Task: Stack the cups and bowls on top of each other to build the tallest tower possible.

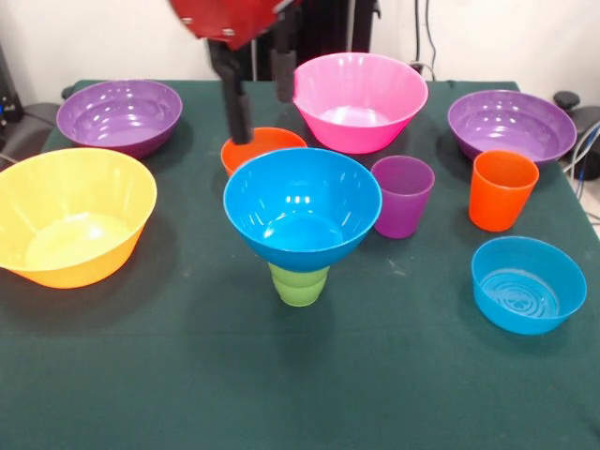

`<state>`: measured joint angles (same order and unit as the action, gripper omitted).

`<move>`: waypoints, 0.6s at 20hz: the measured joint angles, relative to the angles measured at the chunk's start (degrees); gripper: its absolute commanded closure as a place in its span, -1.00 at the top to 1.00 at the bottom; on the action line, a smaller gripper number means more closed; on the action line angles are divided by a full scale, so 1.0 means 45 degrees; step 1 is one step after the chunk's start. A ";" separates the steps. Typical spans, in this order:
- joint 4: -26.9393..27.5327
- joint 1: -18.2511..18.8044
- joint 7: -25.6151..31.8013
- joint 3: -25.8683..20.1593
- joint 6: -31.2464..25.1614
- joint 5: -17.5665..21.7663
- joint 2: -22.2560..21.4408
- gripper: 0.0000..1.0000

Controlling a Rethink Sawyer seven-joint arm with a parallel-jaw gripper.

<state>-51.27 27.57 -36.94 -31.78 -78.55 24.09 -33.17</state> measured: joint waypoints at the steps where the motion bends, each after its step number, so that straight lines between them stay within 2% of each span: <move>1: -0.0002 -0.0125 0.0000 -0.0123 0.0000 0.0000 0.0003 1.00; 12: -0.0266 -0.1196 0.0000 -0.0204 0.0034 0.0000 -0.0030 1.00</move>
<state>-52.46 22.19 -36.94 -32.70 -78.40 24.09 -33.30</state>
